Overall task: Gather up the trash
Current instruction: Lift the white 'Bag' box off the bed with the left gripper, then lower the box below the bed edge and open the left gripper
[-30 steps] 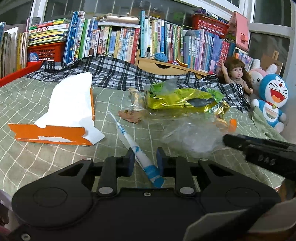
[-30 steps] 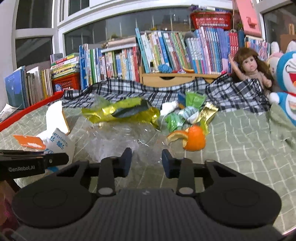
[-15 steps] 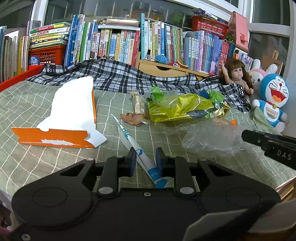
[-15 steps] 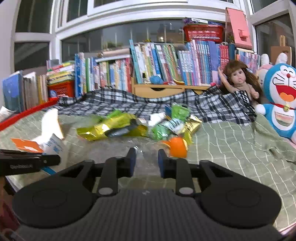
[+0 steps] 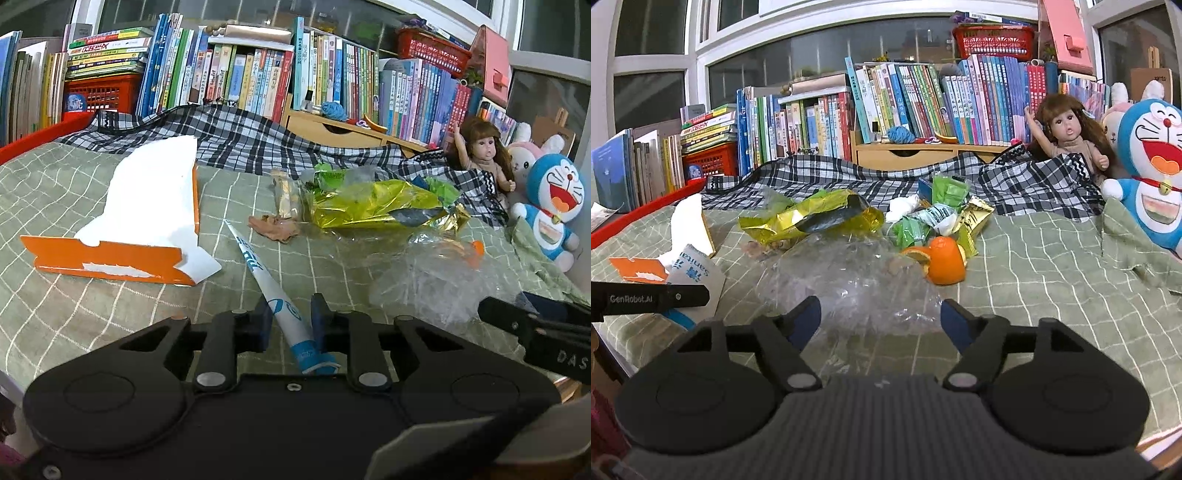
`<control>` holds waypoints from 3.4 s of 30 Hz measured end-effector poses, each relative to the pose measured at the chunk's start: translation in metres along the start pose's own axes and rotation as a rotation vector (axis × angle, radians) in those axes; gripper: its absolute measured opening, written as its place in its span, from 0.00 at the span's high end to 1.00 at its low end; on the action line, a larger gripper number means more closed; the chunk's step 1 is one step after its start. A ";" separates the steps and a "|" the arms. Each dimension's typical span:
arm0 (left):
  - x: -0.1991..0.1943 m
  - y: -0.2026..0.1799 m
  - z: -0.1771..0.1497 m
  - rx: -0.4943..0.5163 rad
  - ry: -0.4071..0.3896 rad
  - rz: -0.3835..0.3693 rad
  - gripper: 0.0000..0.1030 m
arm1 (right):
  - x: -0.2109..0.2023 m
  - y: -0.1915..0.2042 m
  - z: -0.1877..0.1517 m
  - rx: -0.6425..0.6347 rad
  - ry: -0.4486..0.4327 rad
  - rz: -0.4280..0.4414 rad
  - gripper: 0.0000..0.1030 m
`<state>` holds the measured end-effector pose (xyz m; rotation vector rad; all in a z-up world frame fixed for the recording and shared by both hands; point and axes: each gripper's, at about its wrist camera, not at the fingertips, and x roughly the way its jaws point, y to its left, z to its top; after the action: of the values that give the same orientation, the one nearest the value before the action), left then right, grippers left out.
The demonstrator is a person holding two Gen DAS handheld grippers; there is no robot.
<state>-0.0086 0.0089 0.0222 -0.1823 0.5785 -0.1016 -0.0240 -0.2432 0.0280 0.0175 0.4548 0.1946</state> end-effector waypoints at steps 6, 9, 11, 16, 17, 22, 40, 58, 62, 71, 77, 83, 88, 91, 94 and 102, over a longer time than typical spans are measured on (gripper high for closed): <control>0.001 -0.003 0.002 0.019 -0.002 0.002 0.80 | -0.036 0.006 -0.024 -0.017 0.033 0.061 0.16; 0.005 -0.003 0.001 0.016 0.006 0.009 0.79 | -0.046 0.010 -0.033 -0.049 0.057 0.072 0.16; 0.003 -0.004 0.001 0.012 0.004 0.012 0.84 | -0.047 0.010 -0.035 -0.055 0.064 0.069 0.16; -0.028 -0.015 -0.005 0.092 -0.035 -0.036 0.91 | -0.042 0.004 -0.034 -0.028 0.075 0.062 0.16; -0.036 -0.016 -0.007 0.103 -0.035 -0.054 0.92 | -0.040 0.003 -0.034 -0.023 0.077 0.064 0.16; -0.067 -0.025 -0.012 0.177 -0.045 -0.113 0.92 | -0.036 0.003 -0.028 -0.014 0.043 0.062 0.16; -0.033 -0.022 0.000 0.094 -0.025 -0.105 0.46 | 0.048 0.016 0.020 -0.038 0.094 0.087 0.55; 0.007 -0.040 -0.008 0.056 0.033 -0.059 0.82 | -0.041 -0.006 0.006 0.034 -0.016 0.086 0.83; -0.011 -0.044 -0.008 0.076 0.006 -0.054 0.89 | -0.060 -0.004 0.000 0.048 -0.030 0.102 0.84; -0.073 -0.032 -0.027 0.040 0.006 -0.119 0.90 | -0.101 0.002 -0.028 0.063 0.052 0.165 0.84; -0.125 -0.016 -0.058 0.017 0.098 -0.197 0.94 | -0.125 0.007 -0.060 0.043 0.168 0.192 0.84; -0.137 -0.012 -0.093 0.056 0.172 -0.173 0.94 | -0.127 0.017 -0.088 0.018 0.271 0.220 0.85; -0.120 -0.011 -0.114 0.044 0.237 -0.148 0.94 | -0.113 0.028 -0.100 0.015 0.365 0.274 0.85; -0.111 -0.008 -0.122 0.054 0.267 -0.125 0.94 | -0.105 0.035 -0.110 -0.014 0.413 0.287 0.85; -0.101 -0.003 -0.129 0.042 0.306 -0.108 0.93 | -0.095 0.036 -0.115 -0.016 0.445 0.278 0.85; -0.092 0.000 -0.128 0.044 0.305 -0.074 0.86 | -0.073 0.037 -0.113 -0.011 0.436 0.289 0.54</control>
<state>-0.1561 0.0043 -0.0337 -0.1459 0.8732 -0.2162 -0.1442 -0.2237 -0.0395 0.0308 0.8863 0.4900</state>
